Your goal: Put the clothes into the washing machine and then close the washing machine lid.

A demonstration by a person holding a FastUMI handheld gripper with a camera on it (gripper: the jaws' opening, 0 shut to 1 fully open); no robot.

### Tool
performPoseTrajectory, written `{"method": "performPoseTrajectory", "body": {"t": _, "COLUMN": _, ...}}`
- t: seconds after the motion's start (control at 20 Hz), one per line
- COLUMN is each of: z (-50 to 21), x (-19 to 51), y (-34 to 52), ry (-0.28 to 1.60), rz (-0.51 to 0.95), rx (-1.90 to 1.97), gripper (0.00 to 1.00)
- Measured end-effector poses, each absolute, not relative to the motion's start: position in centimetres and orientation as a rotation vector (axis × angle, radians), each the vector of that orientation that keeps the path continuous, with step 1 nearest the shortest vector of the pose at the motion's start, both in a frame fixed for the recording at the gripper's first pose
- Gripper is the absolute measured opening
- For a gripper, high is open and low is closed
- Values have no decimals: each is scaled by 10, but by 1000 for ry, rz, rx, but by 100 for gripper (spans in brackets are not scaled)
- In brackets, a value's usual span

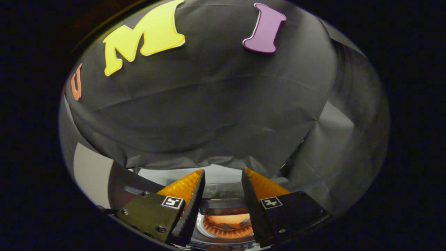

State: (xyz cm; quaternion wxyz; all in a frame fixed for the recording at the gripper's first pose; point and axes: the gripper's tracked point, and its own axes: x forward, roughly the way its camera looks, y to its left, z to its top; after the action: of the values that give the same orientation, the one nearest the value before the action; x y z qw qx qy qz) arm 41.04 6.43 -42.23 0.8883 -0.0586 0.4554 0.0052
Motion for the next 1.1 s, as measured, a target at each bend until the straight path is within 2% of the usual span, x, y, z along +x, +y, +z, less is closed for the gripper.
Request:
{"method": "performPoseTrajectory", "body": {"t": 0.45, "z": -418, "x": 341, "y": 56, "ry": 940, "rz": -9, "rx": -114, "gripper": 67}}
{"method": "performPoseTrajectory", "body": {"t": 1.0, "z": -434, "x": 262, "y": 41, "ry": 1015, "rz": -124, "rx": -43, "gripper": 67}}
{"method": "performPoseTrajectory", "body": {"t": 1.1, "z": -446, "x": 241, "y": 38, "ry": 1058, "rz": -151, "rx": -23, "gripper": 71}}
